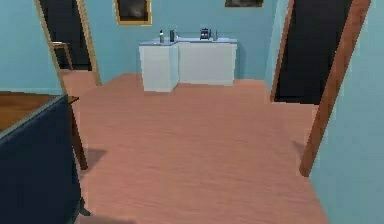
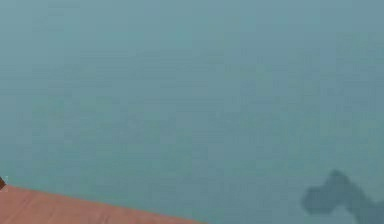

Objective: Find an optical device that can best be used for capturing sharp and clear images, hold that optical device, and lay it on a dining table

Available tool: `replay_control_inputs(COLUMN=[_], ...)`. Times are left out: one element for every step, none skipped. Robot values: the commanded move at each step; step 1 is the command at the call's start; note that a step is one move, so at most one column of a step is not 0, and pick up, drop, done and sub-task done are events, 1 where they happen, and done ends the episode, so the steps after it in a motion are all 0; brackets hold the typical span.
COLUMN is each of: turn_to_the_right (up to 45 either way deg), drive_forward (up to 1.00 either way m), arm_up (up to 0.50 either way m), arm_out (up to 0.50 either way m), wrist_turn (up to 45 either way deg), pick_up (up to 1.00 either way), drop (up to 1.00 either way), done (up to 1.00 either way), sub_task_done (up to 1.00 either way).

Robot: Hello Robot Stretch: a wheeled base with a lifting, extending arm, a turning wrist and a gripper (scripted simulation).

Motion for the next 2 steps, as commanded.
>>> replay_control_inputs(turn_to_the_right=[0.0, -9.0], drive_forward=[1.00, 0.00], arm_up=[0.00, 0.00], arm_out=[0.00, 0.00], wrist_turn=[0.0, 0.0], pick_up=[0.00, 0.00], drop=[0.00, 0.00], done=[0.00, 0.00], sub_task_done=[0.00, 0.00])
